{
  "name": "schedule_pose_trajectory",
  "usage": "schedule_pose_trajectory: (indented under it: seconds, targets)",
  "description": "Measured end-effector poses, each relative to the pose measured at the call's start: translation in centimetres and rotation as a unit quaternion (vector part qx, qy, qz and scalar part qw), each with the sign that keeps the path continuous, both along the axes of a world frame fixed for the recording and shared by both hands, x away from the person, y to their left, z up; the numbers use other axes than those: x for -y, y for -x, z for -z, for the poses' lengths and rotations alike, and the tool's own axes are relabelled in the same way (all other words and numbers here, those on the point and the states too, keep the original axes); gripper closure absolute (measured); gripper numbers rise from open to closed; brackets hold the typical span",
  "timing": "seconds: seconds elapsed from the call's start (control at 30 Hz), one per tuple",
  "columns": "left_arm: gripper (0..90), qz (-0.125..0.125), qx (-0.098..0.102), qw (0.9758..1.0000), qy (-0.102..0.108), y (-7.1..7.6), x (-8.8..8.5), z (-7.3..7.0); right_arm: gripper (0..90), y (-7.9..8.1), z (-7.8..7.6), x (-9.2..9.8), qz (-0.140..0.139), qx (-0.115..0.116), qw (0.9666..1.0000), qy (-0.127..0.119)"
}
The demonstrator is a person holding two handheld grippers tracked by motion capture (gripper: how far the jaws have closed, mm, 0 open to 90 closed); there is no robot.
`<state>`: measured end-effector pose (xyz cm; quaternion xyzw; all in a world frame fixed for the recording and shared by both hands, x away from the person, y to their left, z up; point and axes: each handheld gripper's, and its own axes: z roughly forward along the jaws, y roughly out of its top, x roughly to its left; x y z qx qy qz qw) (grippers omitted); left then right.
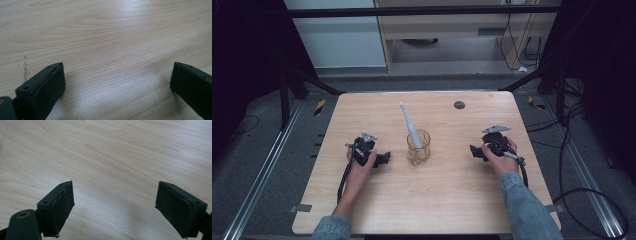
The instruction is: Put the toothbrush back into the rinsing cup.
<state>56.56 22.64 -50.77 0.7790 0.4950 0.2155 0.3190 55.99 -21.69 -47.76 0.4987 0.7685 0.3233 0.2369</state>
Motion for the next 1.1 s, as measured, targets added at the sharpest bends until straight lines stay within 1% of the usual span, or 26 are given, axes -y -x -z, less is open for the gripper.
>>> schedule_pose_trajectory:
  seconds: [0.03,0.17,0.27,0.33,0.4,0.43,0.5,0.63,0.67,0.7,0.8,0.83,0.87,0.93,1.0,1.03,1.1]
  targets:
    - [0.0,0.000,0.000,1.0000,0.000,0.0,0.0,0.0,15.1,-0.1,0.1,0.2,0.005,0.000,1.0000,-0.005]
    - [0.0,0.000,0.000,1.0000,0.000,0.0,0.0,0.0,15.1,-0.5,0.4,0.6,0.016,0.003,0.9998,-0.008]
    - [0.0,0.000,0.000,1.0000,0.000,0.0,0.0,0.0,15.0,-0.7,0.7,0.8,0.026,0.001,0.9995,-0.016]
    - [0.0,0.000,0.000,1.0000,0.000,0.0,0.0,0.0,15.2,-0.8,1.0,0.9,0.035,0.007,0.9992,-0.018]
    - [0.0,0.000,0.000,1.0000,0.000,0.0,0.0,0.0,15.2,-0.9,1.3,1.1,0.049,0.016,0.9984,-0.023]
    - [0.0,0.000,0.000,1.0000,0.000,0.0,0.0,0.0,15.2,-0.9,1.4,1.2,0.055,0.016,0.9980,-0.027]
    - [0.0,0.000,0.000,1.0000,0.000,0.0,0.0,0.0,15.2,-1.0,1.7,1.5,0.064,0.020,0.9974,-0.026]
    - [0.0,0.000,0.000,1.0000,0.000,0.0,0.0,0.0,14.6,-1.1,2.2,1.9,0.079,0.014,0.9962,-0.033]
    - [0.0,0.000,0.000,1.0000,0.000,0.0,0.0,0.0,14.6,-1.1,2.2,1.9,0.079,0.014,0.9962,-0.033]
    - [0.0,0.000,0.000,1.0000,0.000,0.0,0.0,0.0,14.4,-1.1,2.5,1.9,0.085,0.016,0.9958,-0.032]
    - [0.0,0.000,0.000,1.0000,0.000,0.0,0.0,0.0,13.8,-1.1,2.8,1.9,0.088,0.016,0.9954,-0.033]
    - [0.0,0.000,0.000,1.0000,0.000,0.0,0.0,0.0,13.7,-1.1,2.9,1.9,0.091,0.014,0.9950,-0.038]
    - [0.0,0.000,0.000,1.0000,0.000,0.0,0.0,0.0,12.0,-1.3,3.2,1.7,0.091,0.003,0.9952,-0.035]
    - [0.0,0.000,0.000,1.0000,0.000,0.0,0.0,0.0,12.0,-1.3,3.2,1.6,0.091,0.003,0.9953,-0.032]
    - [0.0,0.000,0.000,1.0000,0.000,0.0,0.0,0.0,9.7,-1.3,3.3,1.3,0.084,-0.001,0.9963,-0.020]
    - [0.0,0.000,0.000,1.0000,0.000,0.0,0.0,0.0,8.7,-1.2,3.3,1.2,0.078,-0.002,0.9968,-0.019]
    - [0.0,0.000,0.000,1.0000,0.000,0.0,0.0,0.0,7.5,-1.2,3.3,1.2,0.078,-0.004,0.9968,-0.020]
